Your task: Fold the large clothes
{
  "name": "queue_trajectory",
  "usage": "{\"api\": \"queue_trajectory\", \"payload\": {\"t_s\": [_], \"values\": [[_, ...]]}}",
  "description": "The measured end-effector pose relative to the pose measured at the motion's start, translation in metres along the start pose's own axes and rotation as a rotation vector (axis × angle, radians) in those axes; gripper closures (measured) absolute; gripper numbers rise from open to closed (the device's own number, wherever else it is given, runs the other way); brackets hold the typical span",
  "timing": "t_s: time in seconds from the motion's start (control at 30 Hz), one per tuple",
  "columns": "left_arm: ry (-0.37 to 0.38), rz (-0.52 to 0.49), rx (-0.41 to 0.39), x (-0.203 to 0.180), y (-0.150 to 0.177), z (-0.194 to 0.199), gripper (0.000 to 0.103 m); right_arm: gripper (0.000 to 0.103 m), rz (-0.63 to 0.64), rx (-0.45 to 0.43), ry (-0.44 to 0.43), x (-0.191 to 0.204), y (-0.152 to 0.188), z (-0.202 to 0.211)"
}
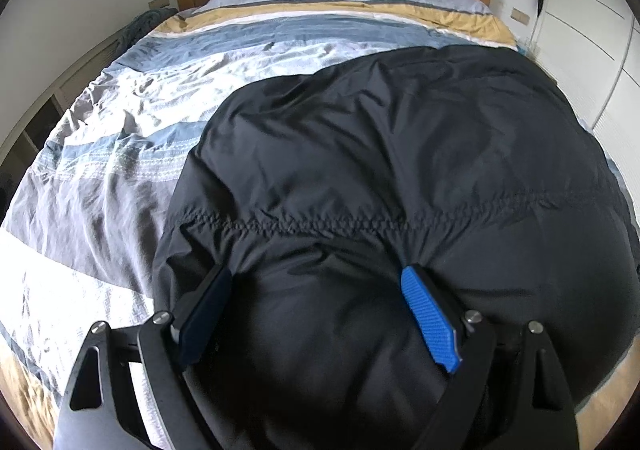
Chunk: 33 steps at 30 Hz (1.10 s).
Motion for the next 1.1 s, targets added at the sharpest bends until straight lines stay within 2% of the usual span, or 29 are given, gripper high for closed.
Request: {"api": "queue_trajectory", "payload": {"t_s": [0.17,0.4,0.6,0.77,0.9,1.0,1.1], "values": [[0.031,0.036,0.015,0.017,0.001,0.013,0.016,0.001,-0.017,0.013,0.004,-0.013,0.005,0.005],[-0.015,0.036,-0.018,0.039,-0.003,0.038,0.016,0.001,-0.012,0.009,0.008,-0.028,0.009,0.022],[-0.036,0.164,-0.040,0.082,-0.006,0.053,0.016,0.001,-0.054,0.002,-0.062,-0.047,0.012,0.036],[0.047,0.269,0.006,0.117,0.001,0.044,0.016,0.001,-0.139,0.047,-0.160,-0.062,0.017,0.028],[0.159,0.378,0.044,0.142,0.007,0.023,0.016,0.001,-0.228,0.109,-0.317,-0.067,0.014,0.002],[0.247,0.462,0.084,0.155,0.016,0.000,0.016,0.001,-0.283,0.162,-0.388,-0.070,0.017,-0.019],[0.330,0.492,0.115,0.151,0.023,-0.017,0.016,0.001,-0.322,0.189,-0.444,-0.069,0.016,-0.038]]}}
Point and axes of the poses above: each gripper's, at about its wrist camera, not at the fingertips, and z roughly against the way its jaws point, x to its left, y to its underside, the point moved 3 cm from there along -z, roughly the way its jaws point, and after that the axes turned 1 degree about -x, right-handed, at the moved point
